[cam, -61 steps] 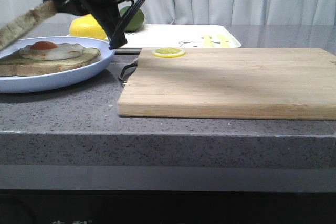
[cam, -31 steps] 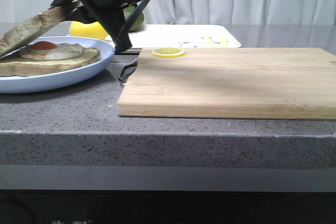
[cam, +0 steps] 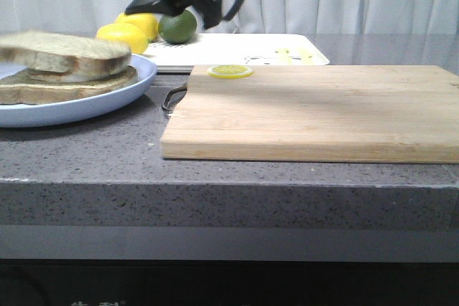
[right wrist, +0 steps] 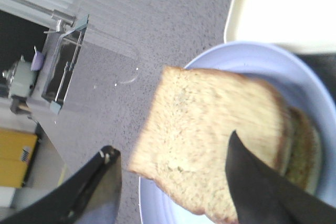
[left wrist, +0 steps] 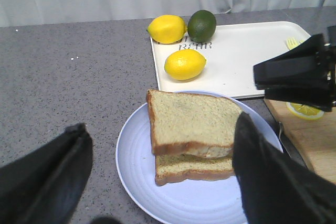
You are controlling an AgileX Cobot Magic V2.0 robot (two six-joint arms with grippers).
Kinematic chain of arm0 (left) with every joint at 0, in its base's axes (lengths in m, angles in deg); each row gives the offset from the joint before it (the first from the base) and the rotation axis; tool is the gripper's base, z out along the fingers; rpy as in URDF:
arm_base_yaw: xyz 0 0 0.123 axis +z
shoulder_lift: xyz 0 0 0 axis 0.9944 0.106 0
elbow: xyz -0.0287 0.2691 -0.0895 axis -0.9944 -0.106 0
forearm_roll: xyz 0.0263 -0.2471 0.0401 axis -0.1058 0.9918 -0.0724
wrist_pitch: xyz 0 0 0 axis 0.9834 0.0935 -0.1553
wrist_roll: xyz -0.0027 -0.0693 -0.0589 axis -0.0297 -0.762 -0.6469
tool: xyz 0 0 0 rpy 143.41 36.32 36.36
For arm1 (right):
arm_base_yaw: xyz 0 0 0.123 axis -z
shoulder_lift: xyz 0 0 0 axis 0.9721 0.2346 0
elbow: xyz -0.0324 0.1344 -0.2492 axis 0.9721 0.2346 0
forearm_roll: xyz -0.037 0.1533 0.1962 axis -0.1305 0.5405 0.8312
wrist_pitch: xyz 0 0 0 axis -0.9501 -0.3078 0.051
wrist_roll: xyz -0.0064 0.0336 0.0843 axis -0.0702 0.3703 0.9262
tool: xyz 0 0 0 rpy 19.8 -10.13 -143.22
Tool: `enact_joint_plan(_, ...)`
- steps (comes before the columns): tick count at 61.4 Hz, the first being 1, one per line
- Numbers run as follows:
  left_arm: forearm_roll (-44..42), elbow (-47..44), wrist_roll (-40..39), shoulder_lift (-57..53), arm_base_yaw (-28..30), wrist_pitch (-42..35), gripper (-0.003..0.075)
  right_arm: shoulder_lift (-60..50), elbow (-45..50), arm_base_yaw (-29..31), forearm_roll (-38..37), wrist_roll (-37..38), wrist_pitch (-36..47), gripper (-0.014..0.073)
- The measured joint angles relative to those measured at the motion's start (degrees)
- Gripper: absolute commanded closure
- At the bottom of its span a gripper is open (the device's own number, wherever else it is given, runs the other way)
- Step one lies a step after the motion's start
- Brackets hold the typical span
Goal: Place bread and move sandwich to tray
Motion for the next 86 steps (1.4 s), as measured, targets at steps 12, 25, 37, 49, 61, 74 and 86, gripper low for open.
enact_joint_plan(12, 0.00, 0.00, 0.00, 0.00, 0.00, 0.00, 0.0177, -9.12, 4.65, 4.72, -14.30, 0.18, -9.30, 0.0138)
enact_joint_plan(25, 0.00, 0.00, 0.00, 0.00, 0.00, 0.00, 0.0177, -24.35, 10.87, 5.63, -42.91, 11.04, -20.78, 0.0138)
enact_joint_plan(37, 0.00, 0.00, 0.00, 0.00, 0.00, 0.04, 0.0177, -37.51, 17.06, 5.63, -66.69, 24.70, -28.56, 0.0138)
enact_joint_plan(49, -0.10, -0.25, 0.00, 0.00, 0.00, 0.79, 0.0177, -50.42, 25.82, 5.63, -71.87, 27.07, -26.83, 0.0138)
enact_joint_plan(61, -2.65, 1.04, 0.00, 0.42, 0.00, 9.01, 0.0177, -60.07, 32.56, 5.63, -71.97, 27.40, -24.33, 0.0138)
enact_joint_plan(74, -3.59, 6.73, 0.00, 5.64, 0.00, 21.07, 0.0177, -65.63, 33.91, 5.63, -71.97, 27.40, -24.07, 0.0138)
enact_joint_plan(86, -4.45, 12.77, 0.00, 14.30, 2.59, 27.02, 0.0177, -66.14, 33.91, 5.63, -71.97, 27.43, -24.19, 0.0138)
